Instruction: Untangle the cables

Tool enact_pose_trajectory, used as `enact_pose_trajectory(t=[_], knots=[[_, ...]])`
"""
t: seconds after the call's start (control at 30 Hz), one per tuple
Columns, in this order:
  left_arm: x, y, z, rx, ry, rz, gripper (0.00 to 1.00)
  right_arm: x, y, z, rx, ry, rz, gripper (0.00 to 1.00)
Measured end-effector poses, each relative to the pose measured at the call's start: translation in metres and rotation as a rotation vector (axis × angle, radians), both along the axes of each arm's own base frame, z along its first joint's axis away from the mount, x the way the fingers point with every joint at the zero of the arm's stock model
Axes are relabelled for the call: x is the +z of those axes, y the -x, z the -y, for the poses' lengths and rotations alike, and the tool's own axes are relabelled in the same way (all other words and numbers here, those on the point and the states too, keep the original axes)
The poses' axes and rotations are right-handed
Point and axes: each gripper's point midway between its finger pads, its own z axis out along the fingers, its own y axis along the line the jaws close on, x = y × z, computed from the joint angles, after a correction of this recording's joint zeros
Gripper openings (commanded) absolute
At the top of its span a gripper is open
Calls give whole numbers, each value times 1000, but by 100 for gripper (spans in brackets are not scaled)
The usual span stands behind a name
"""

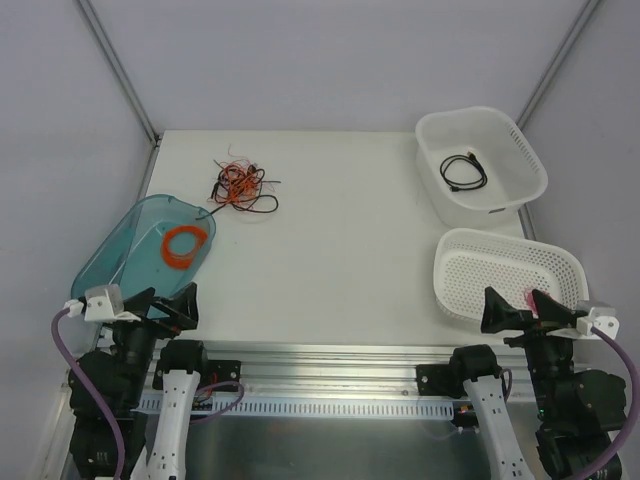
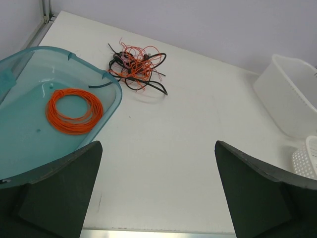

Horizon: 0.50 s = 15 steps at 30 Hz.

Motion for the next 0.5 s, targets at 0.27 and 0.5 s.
enact_pose_trajectory(t=[0.27, 0.5], knots=[[-15, -8, 2, 3, 58, -47, 99, -24, -12, -24, 119, -9, -70, 97], [-26, -16, 2, 26, 146, -82, 99, -45, -25, -49, 241, -24, -206, 97]])
